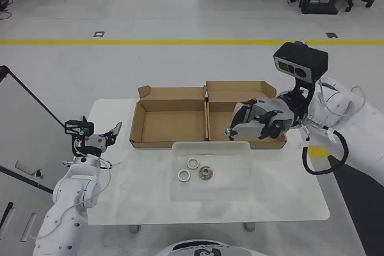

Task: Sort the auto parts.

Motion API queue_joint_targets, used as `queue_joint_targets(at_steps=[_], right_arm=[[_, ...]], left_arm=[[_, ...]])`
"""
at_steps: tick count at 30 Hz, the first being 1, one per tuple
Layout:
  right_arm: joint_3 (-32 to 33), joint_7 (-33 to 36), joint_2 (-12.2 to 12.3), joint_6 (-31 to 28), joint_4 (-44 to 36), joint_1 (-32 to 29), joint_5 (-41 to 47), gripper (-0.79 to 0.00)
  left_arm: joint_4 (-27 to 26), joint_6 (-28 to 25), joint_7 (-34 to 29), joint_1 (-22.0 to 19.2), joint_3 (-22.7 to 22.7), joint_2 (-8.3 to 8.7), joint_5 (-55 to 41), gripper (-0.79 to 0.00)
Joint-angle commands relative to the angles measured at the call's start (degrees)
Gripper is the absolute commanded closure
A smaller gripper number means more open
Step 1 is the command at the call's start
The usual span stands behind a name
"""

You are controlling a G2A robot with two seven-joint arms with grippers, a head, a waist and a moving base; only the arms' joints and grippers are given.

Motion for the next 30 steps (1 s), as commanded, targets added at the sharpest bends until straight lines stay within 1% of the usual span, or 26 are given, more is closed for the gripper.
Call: queue_joint_targets(at_steps=[1,4,5,27,30], right_arm=[[2.1,0.0,-0.9,0.0,-0.9,-1.4,0.9,0.0],[5.3,0.0,-2.5,0.0,-2.2,-3.7,2.8,0.0],[5.6,0.0,-2.7,0.0,-2.4,-4.0,2.9,0.0],[5.6,0.0,-2.7,0.0,-2.4,-4.0,2.9,0.0],[6.7,-2.8,-3.0,0.2,-4.1,-5.4,3.6,0.0]], left_arm=[[0.0,0.0,0.0,0.0,0.0,0.0,0.0,-0.785],[0.0,0.0,0.0,0.0,0.0,0.0,0.0,-0.785],[0.0,0.0,0.0,0.0,0.0,0.0,0.0,-0.785],[0.0,0.0,0.0,0.0,0.0,0.0,0.0,-0.785],[0.0,0.0,0.0,0.0,0.0,0.0,0.0,-0.785]])
